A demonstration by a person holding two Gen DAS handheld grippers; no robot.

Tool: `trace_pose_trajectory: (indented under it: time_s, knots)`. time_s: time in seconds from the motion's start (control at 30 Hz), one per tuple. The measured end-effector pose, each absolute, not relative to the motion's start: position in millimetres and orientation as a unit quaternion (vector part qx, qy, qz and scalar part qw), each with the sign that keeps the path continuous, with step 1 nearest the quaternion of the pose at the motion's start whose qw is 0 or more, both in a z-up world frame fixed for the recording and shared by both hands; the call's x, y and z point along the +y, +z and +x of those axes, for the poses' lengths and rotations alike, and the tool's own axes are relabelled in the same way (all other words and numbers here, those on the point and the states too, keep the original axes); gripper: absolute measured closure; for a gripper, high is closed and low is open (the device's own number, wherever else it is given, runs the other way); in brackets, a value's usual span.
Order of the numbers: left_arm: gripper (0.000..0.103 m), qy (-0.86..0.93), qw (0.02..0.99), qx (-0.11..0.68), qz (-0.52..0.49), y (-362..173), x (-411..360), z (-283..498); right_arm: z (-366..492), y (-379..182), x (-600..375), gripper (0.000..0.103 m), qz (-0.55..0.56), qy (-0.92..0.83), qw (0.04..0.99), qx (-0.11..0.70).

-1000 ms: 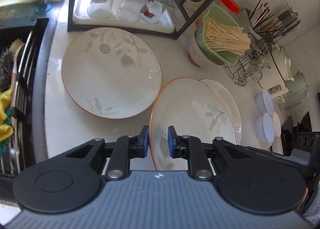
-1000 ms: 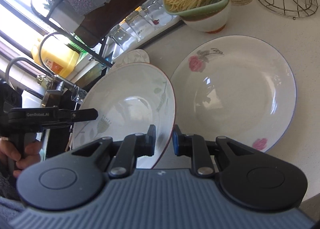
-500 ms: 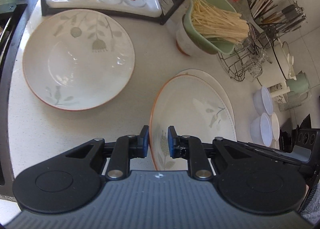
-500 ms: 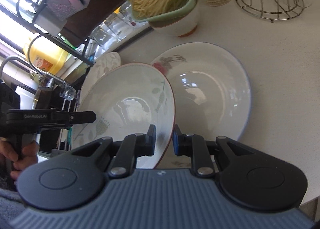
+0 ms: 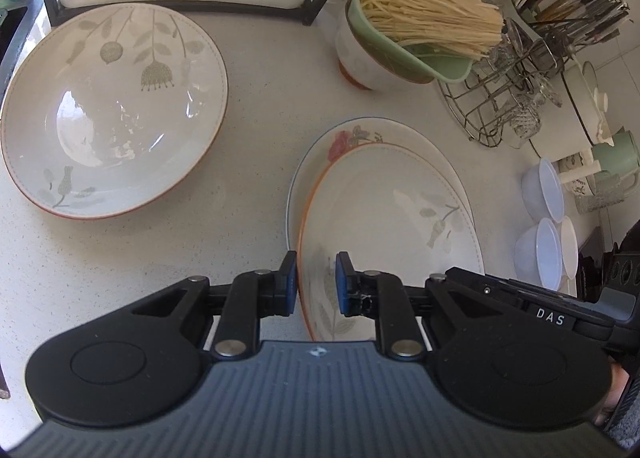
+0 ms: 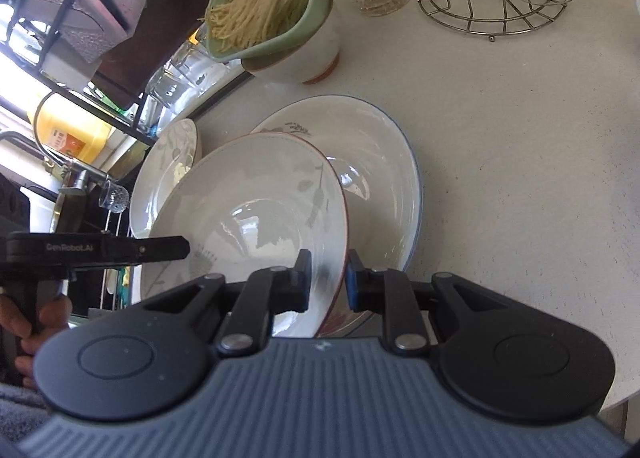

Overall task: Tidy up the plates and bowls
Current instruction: 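Lift the leaf-pattern plate with both grippers and lower it onto the rose plate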

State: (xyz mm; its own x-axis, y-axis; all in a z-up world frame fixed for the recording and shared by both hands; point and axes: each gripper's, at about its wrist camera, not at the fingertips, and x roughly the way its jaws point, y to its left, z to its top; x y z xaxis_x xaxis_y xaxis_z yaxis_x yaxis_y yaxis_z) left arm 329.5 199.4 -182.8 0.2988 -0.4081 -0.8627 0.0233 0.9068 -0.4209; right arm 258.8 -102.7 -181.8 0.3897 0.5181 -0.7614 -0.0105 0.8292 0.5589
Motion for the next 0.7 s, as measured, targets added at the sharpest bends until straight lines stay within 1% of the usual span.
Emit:
trace_pose_trajectory:
  time_s: [0.23,0.37,0.7]
  knots:
    - [0.083,-0.119,0.798,0.572,-0.148,-185,185,349,271,-185,-104,0.082,0.215,0.16,0.804,0.531]
    - [0.083,-0.117,0.8,0.573,-0.138,-187,178,360,277,-186,-108,0.082,0.219,0.158,0.805,0.529]
    - [0.083,-0.118,0.803,0.576,-0.099,-199,162,368,275,-189,-109,0.082,0.194,0.153,0.814,0.527]
